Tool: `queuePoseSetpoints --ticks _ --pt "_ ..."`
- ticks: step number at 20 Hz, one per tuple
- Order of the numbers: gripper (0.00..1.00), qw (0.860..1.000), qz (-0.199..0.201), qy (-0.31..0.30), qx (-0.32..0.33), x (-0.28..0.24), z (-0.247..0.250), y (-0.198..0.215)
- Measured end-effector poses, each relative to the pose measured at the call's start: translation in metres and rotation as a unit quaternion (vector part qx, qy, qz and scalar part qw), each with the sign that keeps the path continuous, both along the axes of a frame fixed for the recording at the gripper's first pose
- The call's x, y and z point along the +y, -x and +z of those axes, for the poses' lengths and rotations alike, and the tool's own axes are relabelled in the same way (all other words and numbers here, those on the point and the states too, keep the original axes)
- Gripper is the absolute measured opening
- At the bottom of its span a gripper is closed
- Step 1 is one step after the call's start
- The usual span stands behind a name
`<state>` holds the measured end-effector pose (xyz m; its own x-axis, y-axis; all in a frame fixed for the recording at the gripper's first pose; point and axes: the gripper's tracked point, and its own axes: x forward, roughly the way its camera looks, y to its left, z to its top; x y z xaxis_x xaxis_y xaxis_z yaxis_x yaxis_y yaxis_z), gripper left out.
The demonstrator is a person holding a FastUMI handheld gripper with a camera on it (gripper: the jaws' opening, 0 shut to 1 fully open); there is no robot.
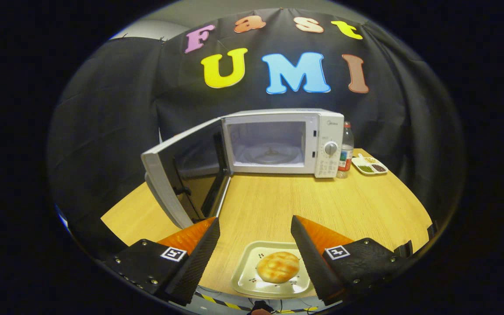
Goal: Open the microwave, put the food inside, and close the microwave door.
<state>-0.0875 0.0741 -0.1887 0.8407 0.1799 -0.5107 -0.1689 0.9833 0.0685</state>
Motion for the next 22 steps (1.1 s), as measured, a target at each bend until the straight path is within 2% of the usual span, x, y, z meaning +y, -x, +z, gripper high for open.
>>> queuePoseSetpoints --ticks 7,18,21,22 --pt "1.0 0.994 -0.012 0.023 0.106 -0.023 -0.072 0.011" --pt "1.0 0.983 0.002 0.044 0.177 -0.025 -0.116 0.02" --pt "0.89 0.983 0.0 0.033 0.179 -0.024 -0.116 0.016" --pt "0.82 0.983 0.001 0.023 0.181 -0.023 -0.114 0.016"
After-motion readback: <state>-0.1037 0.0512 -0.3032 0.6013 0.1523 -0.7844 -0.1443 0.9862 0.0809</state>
